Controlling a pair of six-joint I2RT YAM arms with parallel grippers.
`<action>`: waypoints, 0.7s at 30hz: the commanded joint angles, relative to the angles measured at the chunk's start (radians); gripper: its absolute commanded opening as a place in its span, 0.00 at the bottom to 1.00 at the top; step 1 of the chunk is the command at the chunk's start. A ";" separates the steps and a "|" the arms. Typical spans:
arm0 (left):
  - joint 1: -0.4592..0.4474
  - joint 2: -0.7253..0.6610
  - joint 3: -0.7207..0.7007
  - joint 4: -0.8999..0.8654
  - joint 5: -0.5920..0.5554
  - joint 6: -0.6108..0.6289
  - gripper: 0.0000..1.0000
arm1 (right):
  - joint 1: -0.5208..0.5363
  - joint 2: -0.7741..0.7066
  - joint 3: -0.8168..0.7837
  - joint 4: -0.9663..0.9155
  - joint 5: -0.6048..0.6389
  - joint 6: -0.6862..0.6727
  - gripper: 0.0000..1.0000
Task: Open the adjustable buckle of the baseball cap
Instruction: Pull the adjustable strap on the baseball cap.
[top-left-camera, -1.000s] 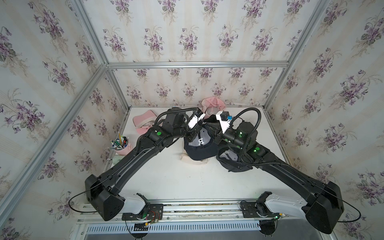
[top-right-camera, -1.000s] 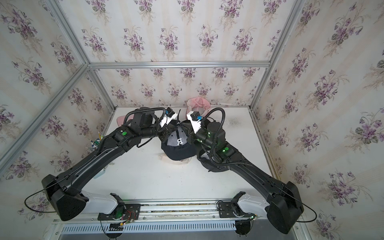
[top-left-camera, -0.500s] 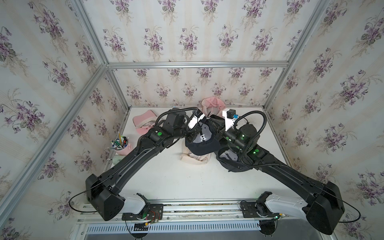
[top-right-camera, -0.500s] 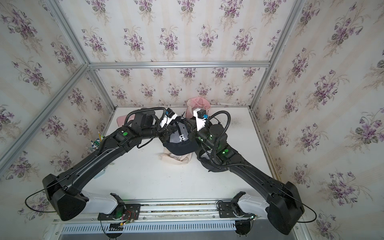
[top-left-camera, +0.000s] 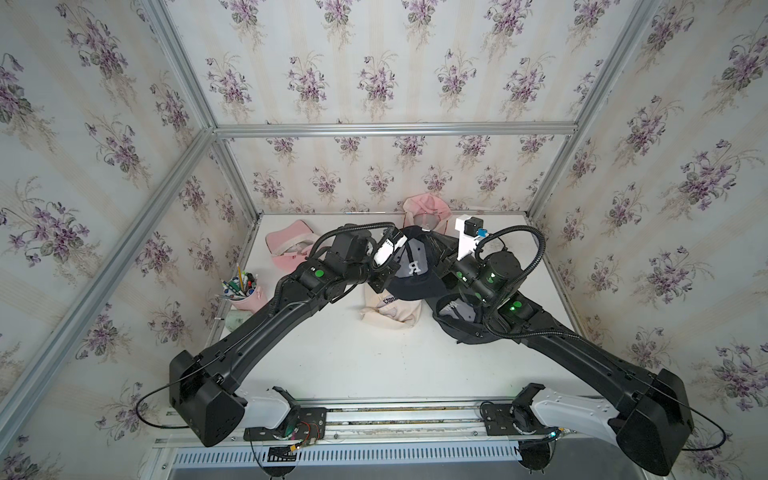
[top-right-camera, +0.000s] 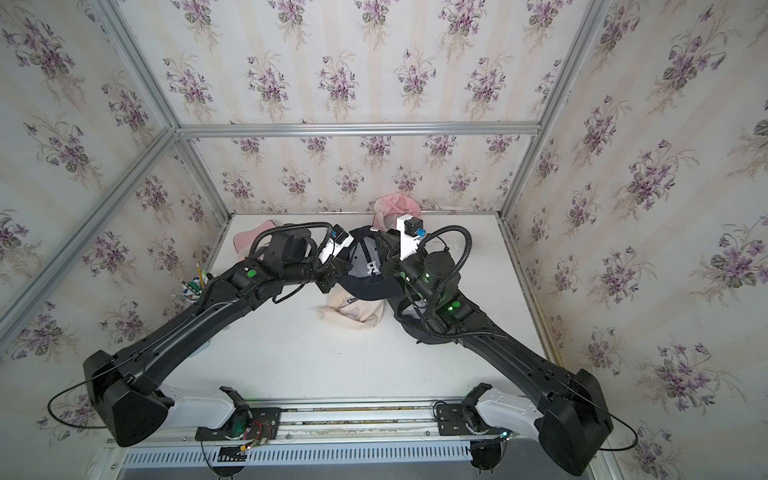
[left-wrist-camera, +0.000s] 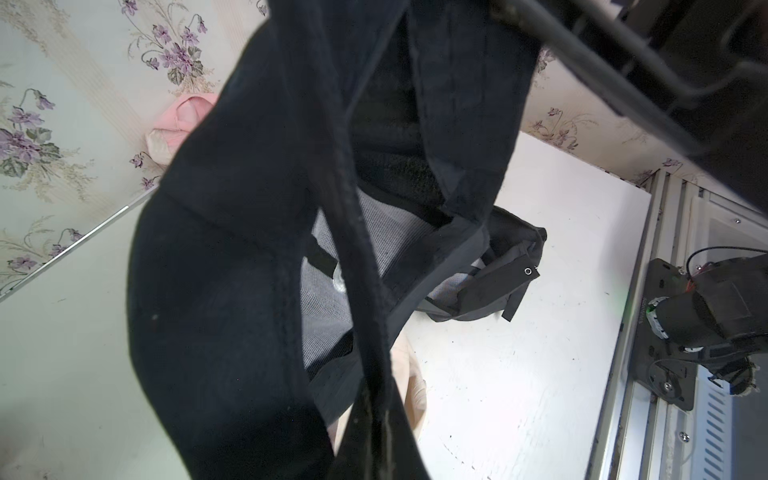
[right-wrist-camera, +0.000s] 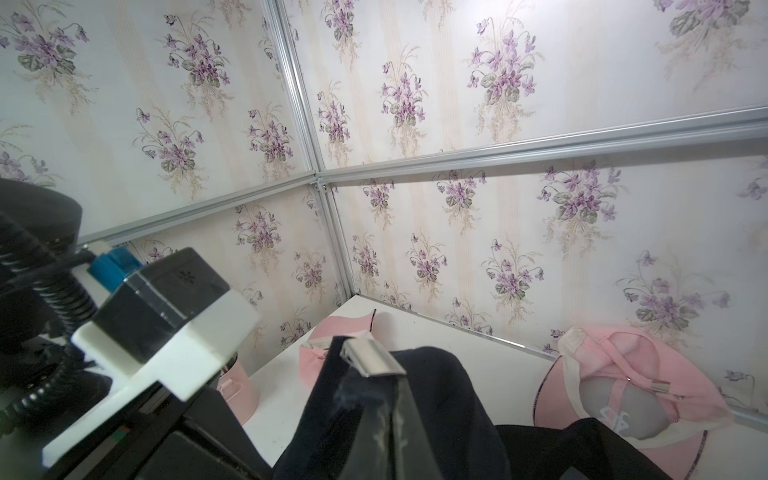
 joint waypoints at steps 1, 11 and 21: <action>0.000 -0.009 -0.012 0.086 -0.050 -0.028 0.14 | -0.001 -0.006 0.019 0.026 0.022 0.006 0.00; 0.001 -0.033 0.029 0.224 -0.096 -0.085 0.69 | -0.001 0.015 0.098 -0.069 0.100 0.044 0.00; -0.051 -0.096 -0.026 0.290 -0.157 -0.126 0.75 | -0.001 0.082 0.144 -0.035 0.243 0.144 0.00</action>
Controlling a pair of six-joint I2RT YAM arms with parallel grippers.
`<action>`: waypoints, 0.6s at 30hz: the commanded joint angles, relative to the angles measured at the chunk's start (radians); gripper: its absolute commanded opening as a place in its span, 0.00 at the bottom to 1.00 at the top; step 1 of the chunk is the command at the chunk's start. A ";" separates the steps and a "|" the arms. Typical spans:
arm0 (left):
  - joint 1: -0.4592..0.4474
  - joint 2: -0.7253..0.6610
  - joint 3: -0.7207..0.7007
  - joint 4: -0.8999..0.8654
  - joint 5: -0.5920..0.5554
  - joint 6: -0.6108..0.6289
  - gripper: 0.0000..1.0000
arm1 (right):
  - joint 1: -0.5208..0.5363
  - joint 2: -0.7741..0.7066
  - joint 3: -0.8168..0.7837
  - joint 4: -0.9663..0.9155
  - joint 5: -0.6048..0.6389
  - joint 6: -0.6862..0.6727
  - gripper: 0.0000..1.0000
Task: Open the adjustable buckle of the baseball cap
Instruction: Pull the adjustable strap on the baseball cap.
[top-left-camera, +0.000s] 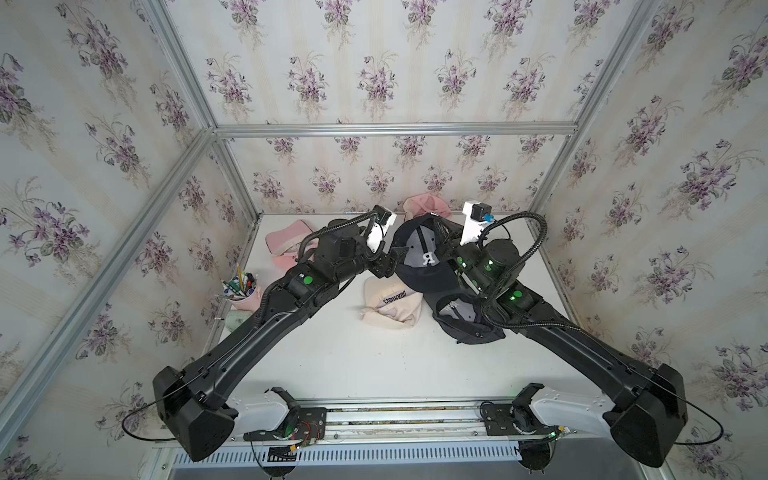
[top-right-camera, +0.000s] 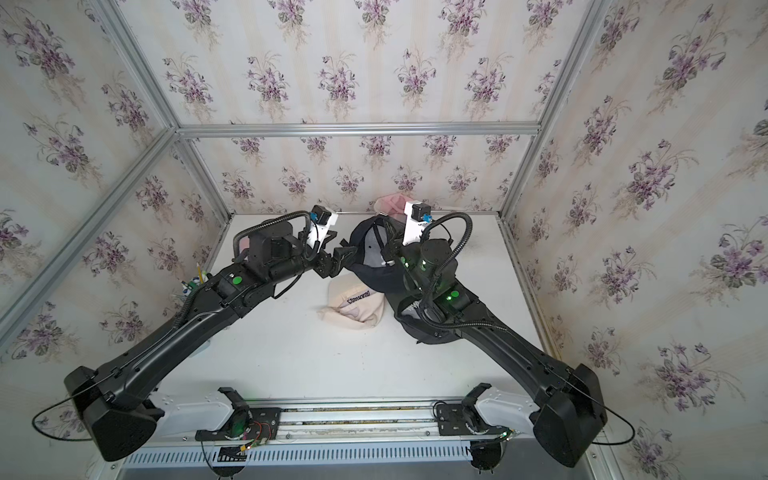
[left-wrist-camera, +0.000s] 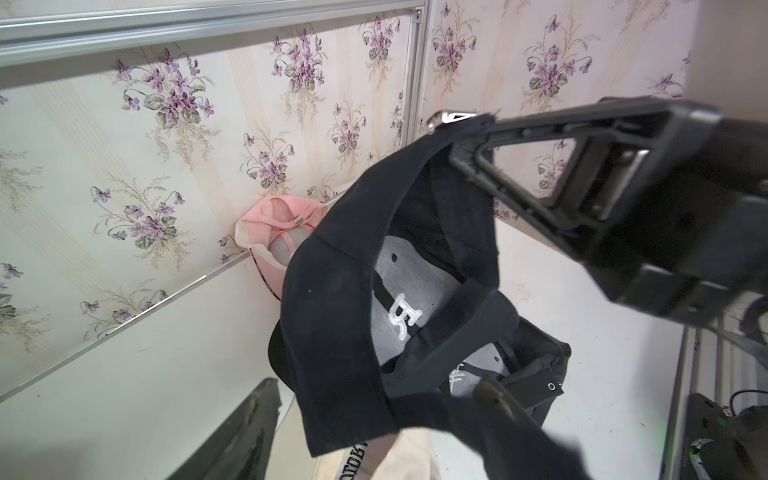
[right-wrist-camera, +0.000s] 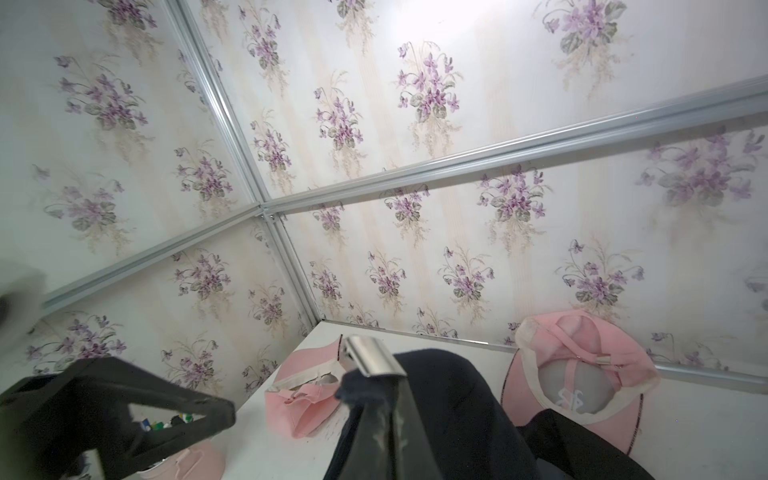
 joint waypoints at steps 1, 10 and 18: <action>-0.033 -0.016 -0.016 0.078 -0.054 -0.010 0.75 | 0.001 0.026 0.024 0.065 0.052 0.059 0.00; -0.132 -0.032 -0.110 0.187 -0.099 -0.028 0.75 | 0.003 0.072 0.117 0.048 0.104 0.130 0.00; -0.179 0.084 -0.161 0.375 -0.084 -0.075 0.76 | 0.011 0.070 0.161 0.034 0.153 0.186 0.00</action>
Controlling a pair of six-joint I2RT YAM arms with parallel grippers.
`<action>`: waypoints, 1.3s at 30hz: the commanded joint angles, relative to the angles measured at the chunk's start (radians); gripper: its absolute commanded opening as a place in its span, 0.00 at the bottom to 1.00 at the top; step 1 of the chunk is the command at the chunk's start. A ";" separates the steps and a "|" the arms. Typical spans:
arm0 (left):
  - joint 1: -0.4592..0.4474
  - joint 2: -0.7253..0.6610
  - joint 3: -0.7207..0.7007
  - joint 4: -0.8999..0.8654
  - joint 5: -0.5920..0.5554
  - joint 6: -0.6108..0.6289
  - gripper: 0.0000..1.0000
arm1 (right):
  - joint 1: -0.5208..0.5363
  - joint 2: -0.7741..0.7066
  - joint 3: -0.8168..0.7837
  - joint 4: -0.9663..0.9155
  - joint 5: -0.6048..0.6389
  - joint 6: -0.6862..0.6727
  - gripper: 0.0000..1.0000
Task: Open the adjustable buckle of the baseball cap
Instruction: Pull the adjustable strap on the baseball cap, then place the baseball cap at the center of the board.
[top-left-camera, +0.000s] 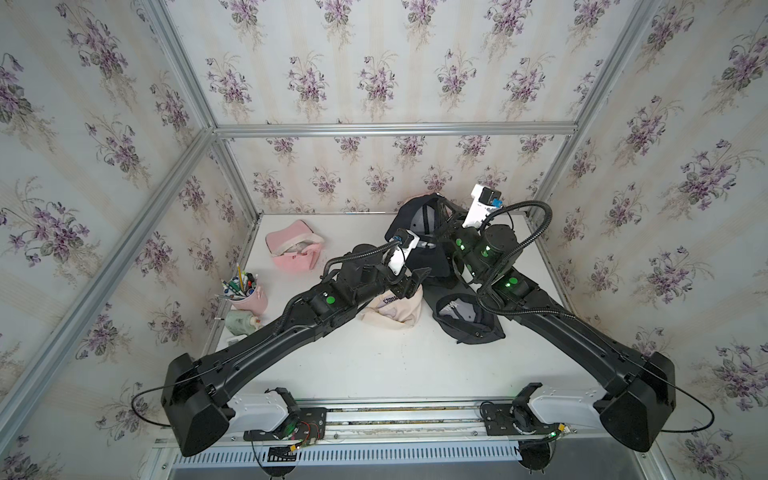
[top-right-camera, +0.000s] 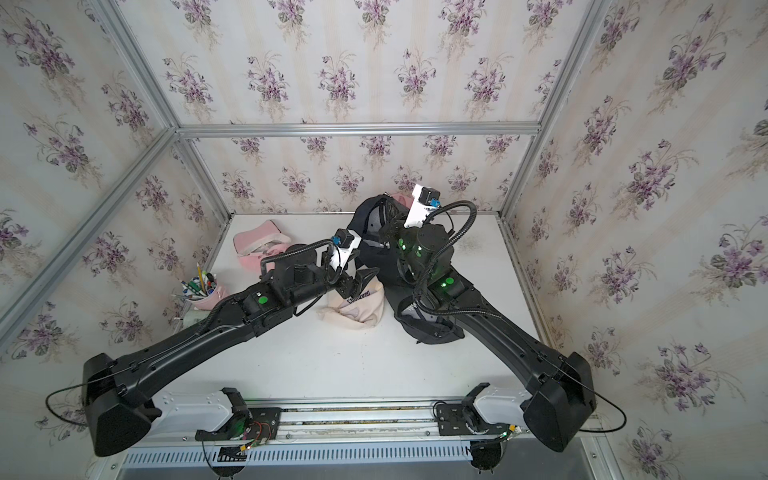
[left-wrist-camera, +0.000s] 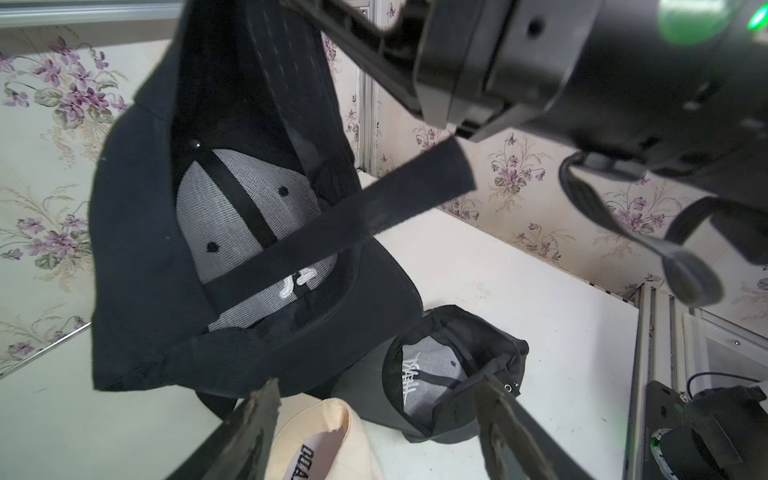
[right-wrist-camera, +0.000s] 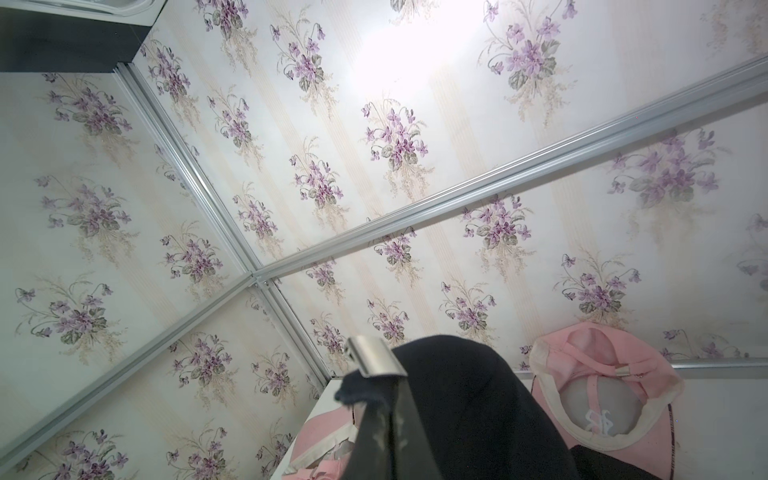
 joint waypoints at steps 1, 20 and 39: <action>-0.009 0.063 -0.003 0.163 0.000 -0.032 0.76 | 0.007 0.000 0.018 0.029 0.050 0.047 0.00; -0.013 0.322 0.017 0.500 -0.126 -0.214 0.93 | 0.150 0.036 0.059 0.061 0.412 0.076 0.00; 0.012 0.248 -0.022 0.375 -0.080 -0.139 0.13 | 0.155 0.026 0.048 -0.032 0.387 0.004 0.09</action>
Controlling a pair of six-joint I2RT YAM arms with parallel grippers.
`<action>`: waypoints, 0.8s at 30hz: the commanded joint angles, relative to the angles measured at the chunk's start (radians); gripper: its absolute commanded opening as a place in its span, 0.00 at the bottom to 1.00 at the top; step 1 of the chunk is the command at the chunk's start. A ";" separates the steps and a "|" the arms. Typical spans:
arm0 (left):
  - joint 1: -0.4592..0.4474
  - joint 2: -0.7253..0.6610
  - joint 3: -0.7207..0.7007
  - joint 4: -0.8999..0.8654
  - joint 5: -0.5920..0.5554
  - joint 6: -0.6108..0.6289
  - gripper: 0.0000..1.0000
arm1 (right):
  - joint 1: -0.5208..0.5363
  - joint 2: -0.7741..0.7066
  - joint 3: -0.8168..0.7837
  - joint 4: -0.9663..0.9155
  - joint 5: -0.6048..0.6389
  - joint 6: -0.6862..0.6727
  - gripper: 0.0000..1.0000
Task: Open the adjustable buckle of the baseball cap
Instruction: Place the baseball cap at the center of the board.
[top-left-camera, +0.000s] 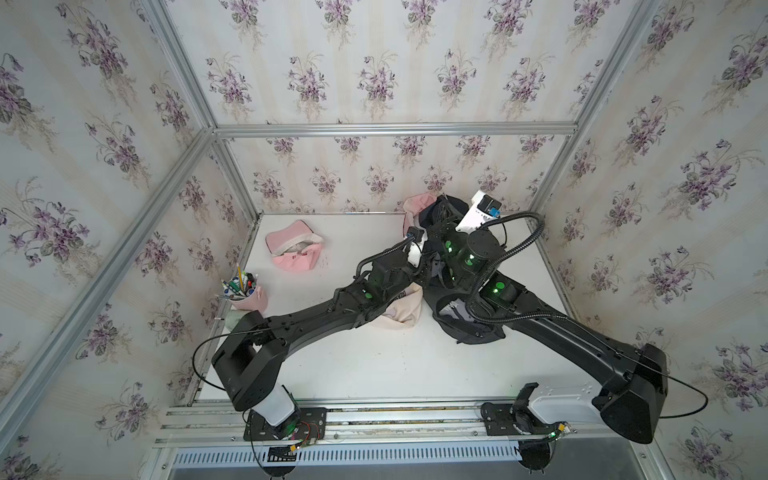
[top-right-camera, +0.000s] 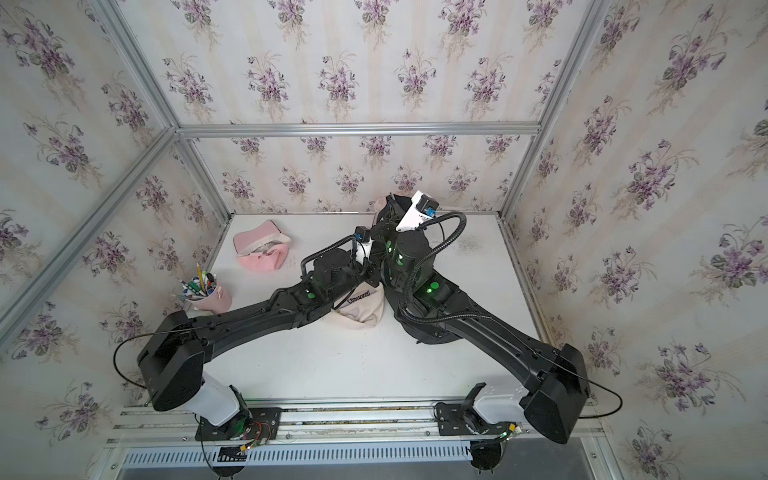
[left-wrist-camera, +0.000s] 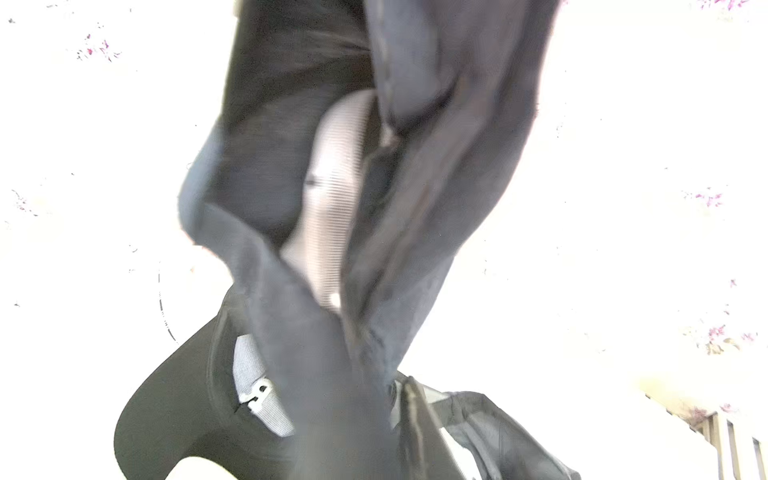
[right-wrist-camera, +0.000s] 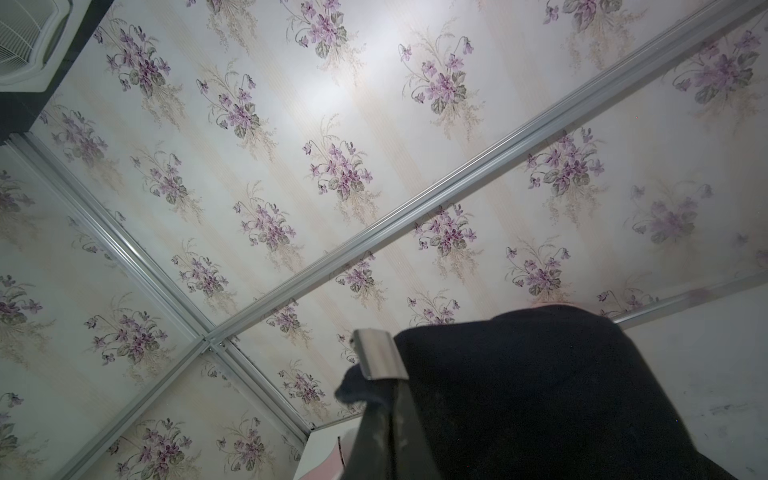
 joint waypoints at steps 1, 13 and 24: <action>0.018 -0.025 -0.005 -0.025 0.054 0.014 0.09 | -0.004 -0.013 0.001 -0.006 -0.022 -0.079 0.19; 0.128 0.033 0.096 -0.050 0.449 -0.131 0.00 | -0.231 -0.179 -0.024 -0.213 -0.336 -0.121 0.68; 0.142 0.220 0.342 -0.068 0.588 -0.340 0.00 | -0.418 -0.361 -0.070 -0.428 -0.351 -0.119 0.73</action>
